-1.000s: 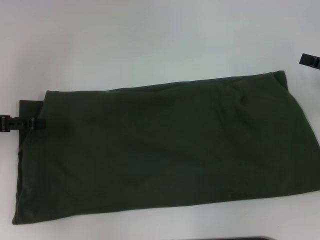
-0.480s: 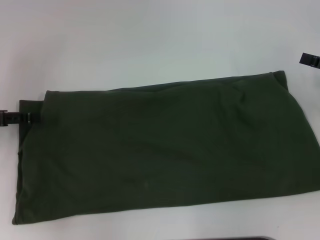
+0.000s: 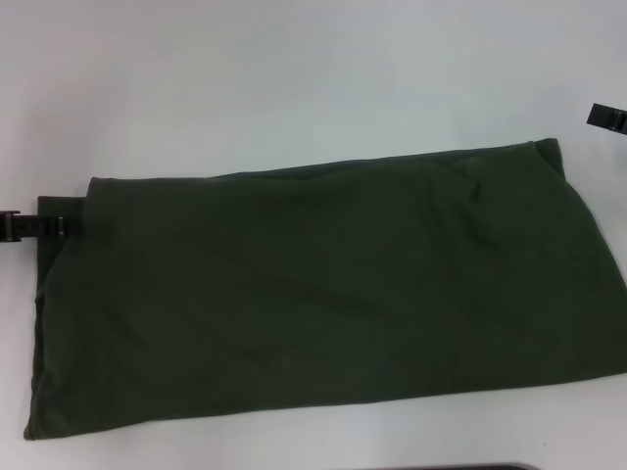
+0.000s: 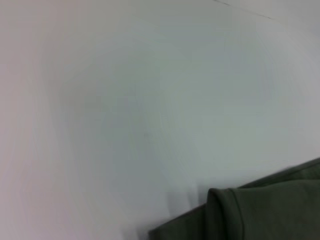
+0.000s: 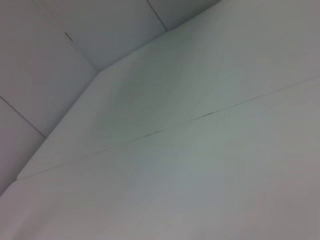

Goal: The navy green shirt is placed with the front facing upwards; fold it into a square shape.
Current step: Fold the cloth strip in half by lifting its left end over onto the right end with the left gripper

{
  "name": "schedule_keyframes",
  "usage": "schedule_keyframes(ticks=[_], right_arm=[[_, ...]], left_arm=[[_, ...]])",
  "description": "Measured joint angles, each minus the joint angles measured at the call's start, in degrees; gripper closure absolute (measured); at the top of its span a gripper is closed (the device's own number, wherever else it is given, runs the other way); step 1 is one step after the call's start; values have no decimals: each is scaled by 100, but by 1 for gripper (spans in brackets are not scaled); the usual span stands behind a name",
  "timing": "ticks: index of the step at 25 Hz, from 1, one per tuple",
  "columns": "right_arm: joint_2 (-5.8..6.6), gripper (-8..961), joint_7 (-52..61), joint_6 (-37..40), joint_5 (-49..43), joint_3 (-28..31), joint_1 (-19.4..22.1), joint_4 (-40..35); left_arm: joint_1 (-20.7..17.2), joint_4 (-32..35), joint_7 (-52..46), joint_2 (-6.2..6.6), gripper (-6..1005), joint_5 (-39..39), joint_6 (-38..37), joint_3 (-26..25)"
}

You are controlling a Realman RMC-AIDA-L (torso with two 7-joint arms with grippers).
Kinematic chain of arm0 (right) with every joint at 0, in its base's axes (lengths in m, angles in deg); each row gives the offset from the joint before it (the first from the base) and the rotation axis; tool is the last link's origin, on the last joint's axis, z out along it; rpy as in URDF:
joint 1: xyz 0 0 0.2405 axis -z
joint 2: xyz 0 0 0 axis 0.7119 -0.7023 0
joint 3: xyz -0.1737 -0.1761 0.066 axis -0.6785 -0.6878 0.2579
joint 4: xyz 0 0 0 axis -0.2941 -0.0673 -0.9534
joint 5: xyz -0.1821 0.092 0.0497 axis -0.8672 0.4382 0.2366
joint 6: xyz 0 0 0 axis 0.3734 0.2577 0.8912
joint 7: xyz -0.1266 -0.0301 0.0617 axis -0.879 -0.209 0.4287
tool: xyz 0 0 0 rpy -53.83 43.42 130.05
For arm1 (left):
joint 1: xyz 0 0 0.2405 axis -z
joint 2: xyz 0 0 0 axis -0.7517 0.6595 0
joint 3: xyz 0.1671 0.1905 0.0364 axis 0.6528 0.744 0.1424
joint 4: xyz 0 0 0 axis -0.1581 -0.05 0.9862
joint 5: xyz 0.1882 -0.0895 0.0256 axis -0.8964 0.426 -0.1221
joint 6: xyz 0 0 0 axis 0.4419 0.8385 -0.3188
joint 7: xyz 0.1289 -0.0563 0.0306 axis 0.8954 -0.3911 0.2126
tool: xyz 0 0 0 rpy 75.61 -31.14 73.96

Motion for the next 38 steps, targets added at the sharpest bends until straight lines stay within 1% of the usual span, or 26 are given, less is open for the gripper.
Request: schedule_keyframes(ticks=[13,23,38], right_arm=[[0,38,14,0,9,0,-8,-6],[0,38,60,0,5,-6,-9,-42],[0,38,62,8,0,1,-8,-45]], left_arm=[[-5,47,-14,33,172,-1,152,-14],[32,86,-143,44,171,-193,108,32],[69,106,-194,48,175,-398,-269,50]])
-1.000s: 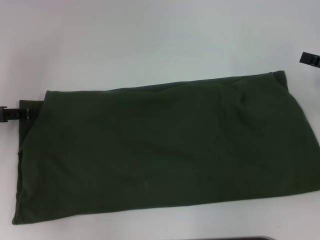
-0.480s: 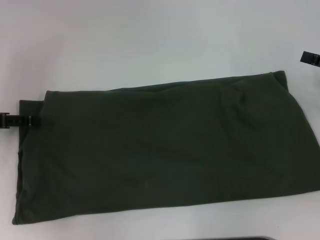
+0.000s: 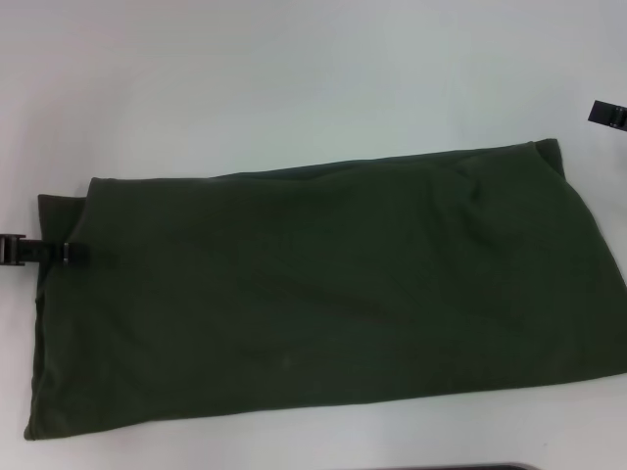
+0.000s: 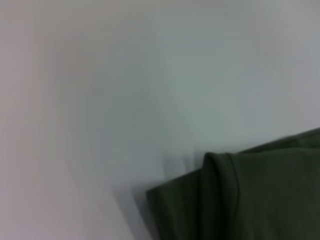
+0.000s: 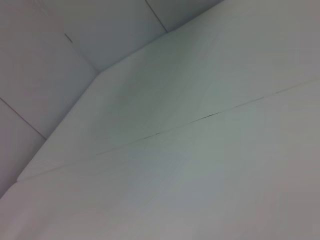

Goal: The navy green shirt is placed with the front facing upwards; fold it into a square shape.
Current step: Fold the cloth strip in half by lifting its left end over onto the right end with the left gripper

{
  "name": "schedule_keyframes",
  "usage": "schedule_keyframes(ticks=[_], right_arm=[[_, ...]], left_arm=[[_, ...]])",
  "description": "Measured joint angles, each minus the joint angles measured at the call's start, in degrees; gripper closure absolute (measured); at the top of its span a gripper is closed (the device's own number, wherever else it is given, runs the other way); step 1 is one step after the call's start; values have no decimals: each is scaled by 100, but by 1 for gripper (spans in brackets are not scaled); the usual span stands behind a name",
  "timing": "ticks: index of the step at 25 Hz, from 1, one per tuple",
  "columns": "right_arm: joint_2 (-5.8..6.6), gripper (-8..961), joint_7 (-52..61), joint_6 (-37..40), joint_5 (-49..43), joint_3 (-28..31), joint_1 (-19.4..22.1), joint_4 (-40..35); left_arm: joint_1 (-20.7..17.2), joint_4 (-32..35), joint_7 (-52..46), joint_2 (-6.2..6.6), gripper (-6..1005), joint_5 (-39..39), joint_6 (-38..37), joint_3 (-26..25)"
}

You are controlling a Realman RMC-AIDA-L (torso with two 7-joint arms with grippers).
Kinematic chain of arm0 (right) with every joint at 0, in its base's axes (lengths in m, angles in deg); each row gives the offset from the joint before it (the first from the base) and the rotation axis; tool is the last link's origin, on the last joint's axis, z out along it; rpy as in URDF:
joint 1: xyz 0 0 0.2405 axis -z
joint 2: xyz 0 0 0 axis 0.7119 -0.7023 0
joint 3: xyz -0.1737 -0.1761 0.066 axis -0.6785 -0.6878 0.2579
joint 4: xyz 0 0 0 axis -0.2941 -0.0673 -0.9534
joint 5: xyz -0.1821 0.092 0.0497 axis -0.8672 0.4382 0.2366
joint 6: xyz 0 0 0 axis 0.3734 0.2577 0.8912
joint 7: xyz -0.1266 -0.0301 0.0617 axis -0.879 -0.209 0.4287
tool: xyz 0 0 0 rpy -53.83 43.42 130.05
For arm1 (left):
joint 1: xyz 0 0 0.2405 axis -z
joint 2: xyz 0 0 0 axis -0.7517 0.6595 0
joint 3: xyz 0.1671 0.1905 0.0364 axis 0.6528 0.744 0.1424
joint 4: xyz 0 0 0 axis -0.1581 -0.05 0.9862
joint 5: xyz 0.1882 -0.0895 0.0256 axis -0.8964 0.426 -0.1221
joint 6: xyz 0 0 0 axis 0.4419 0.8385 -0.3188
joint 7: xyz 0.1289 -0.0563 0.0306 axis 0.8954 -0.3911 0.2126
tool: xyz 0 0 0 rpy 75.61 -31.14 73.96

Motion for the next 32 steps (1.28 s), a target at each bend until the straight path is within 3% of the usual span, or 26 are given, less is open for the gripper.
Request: schedule_keyframes(ticks=[12,32], right_arm=[[9,38,0,-17,2,-18,-25,0],[10,38,-6,-17,0,-45,-47,18]], left_arm=[[33,4,-25,48,176,-82,-362,67],[171,15,-24,16,229,-208,-472,79]])
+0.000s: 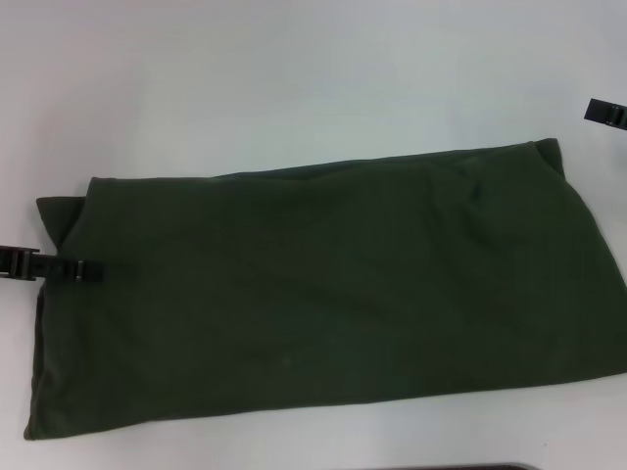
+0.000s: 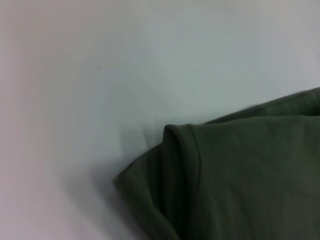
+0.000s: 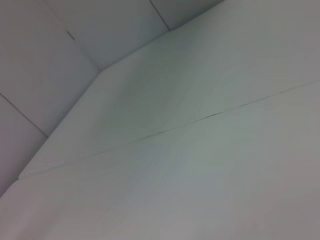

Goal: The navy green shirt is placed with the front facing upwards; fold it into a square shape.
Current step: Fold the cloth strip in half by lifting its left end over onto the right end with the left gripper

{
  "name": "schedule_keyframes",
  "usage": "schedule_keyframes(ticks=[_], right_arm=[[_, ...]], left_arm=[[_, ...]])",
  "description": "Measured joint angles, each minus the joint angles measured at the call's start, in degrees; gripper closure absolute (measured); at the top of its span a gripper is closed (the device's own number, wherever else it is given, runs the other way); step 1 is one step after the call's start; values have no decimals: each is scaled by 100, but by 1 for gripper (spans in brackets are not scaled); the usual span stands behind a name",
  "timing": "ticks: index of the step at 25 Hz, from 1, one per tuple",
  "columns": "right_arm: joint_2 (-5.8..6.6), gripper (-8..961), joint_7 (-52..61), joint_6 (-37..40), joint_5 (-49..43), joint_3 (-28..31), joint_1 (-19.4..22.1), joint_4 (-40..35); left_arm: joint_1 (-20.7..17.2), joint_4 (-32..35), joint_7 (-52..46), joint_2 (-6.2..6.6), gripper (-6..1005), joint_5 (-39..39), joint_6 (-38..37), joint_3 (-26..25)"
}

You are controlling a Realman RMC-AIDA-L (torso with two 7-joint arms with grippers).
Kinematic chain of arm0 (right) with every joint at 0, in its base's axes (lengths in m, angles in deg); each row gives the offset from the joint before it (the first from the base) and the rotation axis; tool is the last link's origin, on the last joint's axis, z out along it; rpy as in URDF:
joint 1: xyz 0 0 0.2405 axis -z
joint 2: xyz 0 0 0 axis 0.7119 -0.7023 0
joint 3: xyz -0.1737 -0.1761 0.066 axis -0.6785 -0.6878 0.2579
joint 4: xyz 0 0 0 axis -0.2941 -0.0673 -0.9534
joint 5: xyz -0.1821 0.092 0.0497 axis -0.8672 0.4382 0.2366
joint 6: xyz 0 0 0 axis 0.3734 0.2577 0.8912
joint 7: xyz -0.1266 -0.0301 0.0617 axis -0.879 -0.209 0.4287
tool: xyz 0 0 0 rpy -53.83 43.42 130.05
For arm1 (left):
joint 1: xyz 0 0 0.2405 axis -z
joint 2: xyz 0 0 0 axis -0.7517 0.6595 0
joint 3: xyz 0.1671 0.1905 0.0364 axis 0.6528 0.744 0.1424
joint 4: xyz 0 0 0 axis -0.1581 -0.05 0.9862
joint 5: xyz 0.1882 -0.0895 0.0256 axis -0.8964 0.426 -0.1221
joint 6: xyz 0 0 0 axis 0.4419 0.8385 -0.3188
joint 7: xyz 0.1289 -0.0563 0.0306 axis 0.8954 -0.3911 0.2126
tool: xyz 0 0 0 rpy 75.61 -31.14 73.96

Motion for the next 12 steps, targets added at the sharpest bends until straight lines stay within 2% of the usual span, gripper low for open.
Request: schedule_keyframes(ticks=[12], right_arm=[[0,38,-1,0,0,8,-14,-14]], left_arm=[[2,-10,-12,1,276,21,4,-4]])
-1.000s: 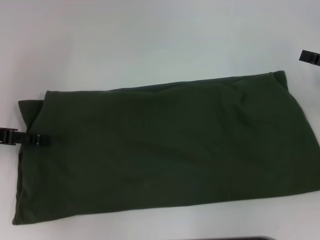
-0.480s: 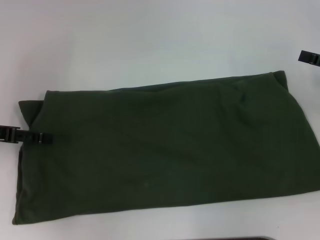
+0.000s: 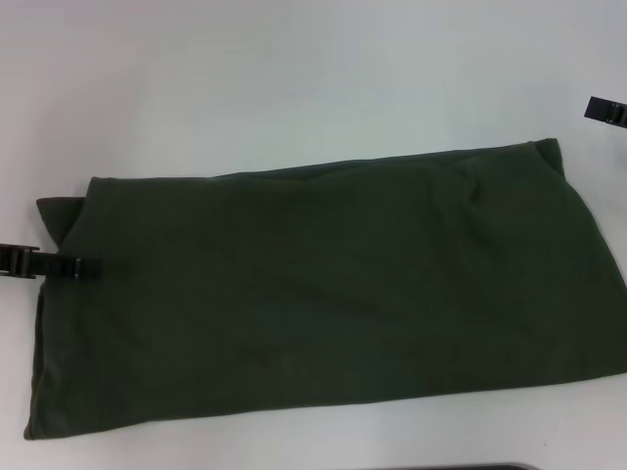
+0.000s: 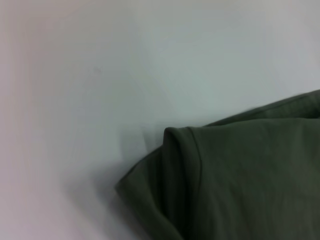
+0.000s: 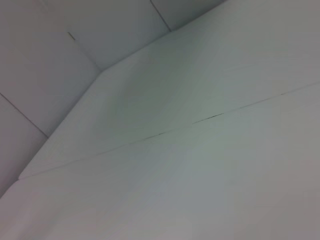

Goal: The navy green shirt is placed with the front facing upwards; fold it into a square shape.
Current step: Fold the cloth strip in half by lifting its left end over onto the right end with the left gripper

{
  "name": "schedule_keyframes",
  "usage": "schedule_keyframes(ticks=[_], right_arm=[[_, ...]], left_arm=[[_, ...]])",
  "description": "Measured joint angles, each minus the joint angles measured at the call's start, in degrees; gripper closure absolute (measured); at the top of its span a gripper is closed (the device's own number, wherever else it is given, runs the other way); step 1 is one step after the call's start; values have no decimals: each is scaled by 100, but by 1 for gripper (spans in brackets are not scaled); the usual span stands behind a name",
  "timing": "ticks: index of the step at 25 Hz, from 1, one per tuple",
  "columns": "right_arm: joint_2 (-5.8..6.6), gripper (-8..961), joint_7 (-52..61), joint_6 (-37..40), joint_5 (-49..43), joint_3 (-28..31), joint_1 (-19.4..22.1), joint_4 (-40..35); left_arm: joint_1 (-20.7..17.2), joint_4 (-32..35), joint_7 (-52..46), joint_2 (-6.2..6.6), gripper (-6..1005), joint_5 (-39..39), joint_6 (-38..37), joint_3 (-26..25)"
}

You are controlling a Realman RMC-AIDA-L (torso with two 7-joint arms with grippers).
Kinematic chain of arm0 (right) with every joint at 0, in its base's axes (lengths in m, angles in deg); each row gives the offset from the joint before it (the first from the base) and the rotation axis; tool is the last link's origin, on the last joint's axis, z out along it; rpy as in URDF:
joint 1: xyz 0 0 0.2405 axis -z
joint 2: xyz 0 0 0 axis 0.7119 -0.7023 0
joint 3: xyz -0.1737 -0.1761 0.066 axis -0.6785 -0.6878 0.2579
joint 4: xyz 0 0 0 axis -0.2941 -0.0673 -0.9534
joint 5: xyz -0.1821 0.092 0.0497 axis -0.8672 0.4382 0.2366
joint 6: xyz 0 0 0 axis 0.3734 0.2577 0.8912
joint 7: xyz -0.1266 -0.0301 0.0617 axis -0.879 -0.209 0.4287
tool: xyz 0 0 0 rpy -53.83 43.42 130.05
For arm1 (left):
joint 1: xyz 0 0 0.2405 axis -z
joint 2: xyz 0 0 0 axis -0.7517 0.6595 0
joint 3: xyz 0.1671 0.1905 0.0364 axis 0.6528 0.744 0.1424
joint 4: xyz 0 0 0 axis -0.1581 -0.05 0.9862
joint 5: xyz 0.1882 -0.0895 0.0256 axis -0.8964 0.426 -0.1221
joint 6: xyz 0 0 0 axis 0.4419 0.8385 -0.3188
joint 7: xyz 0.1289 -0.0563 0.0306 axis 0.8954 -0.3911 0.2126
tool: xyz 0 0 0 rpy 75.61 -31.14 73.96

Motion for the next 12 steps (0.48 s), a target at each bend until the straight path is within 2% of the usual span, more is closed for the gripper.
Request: schedule_keyframes(ticks=[4,12], right_arm=[[0,37,1,0,0,14,0,-2],[0,37,4,17,0,21,17,-4]], left_arm=[[11,48,5,21,291,-2,-15,-1],[17,51,6,3,528,-30,-20,4]])
